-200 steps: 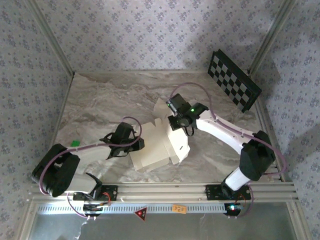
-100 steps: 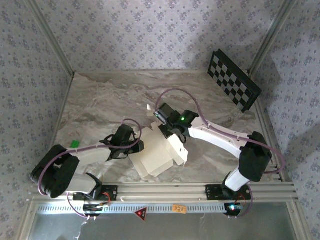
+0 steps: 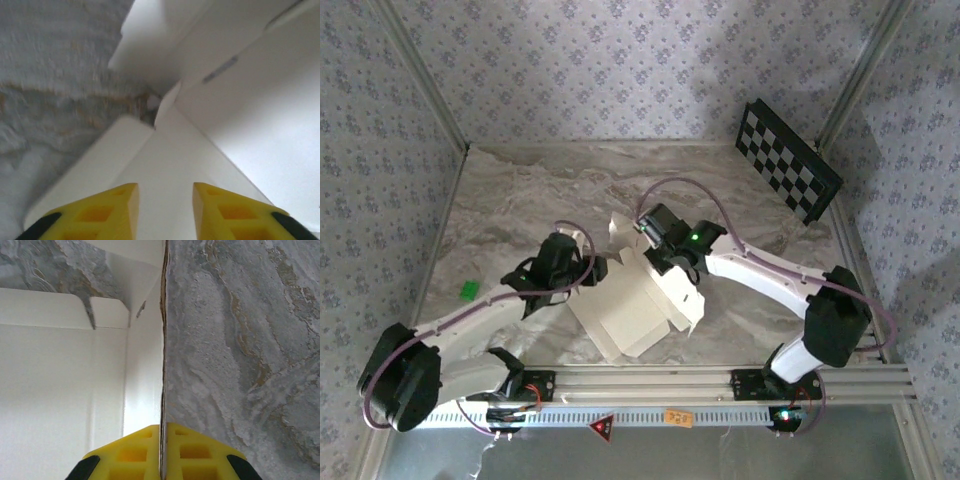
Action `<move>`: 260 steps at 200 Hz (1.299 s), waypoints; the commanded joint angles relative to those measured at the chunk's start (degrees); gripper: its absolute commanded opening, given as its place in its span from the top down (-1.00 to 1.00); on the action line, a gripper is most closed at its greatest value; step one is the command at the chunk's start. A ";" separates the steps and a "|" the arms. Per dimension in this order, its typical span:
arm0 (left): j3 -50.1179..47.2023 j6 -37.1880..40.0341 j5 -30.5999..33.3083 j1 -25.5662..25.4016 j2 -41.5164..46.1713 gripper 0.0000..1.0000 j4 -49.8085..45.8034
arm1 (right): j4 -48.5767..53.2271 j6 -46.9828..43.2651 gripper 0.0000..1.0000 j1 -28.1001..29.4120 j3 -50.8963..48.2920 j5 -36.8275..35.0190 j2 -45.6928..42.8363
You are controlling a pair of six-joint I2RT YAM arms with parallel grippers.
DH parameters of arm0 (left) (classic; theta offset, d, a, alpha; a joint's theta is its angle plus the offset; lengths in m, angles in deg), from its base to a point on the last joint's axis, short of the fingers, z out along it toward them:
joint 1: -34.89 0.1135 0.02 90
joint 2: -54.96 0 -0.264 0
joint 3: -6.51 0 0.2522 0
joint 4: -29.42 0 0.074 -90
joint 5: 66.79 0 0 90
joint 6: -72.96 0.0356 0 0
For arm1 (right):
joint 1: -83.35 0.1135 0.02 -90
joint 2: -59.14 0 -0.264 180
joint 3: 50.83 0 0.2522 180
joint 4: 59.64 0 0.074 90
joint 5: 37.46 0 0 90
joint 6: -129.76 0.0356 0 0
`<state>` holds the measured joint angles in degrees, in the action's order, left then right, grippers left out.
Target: Fold the paper box
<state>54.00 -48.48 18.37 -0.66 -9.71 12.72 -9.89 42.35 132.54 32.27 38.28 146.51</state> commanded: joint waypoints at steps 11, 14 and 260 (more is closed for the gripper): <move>7.49 16.54 0.73 1.46 -1.74 0.22 -6.11 | 1.27 -9.26 1.00 -1.43 -4.39 3.55 -2.33; 7.81 17.38 1.16 1.65 -1.96 0.22 -6.11 | 1.20 -9.71 1.00 -1.68 -4.44 3.68 -2.41; 18.51 37.39 -26.04 10.23 -21.89 0.75 4.27 | 2.43 -22.30 1.00 -4.88 1.32 1.69 -0.69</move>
<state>70.37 -10.17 -3.86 9.40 -33.23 17.68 -8.45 17.49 128.23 32.95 41.38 144.83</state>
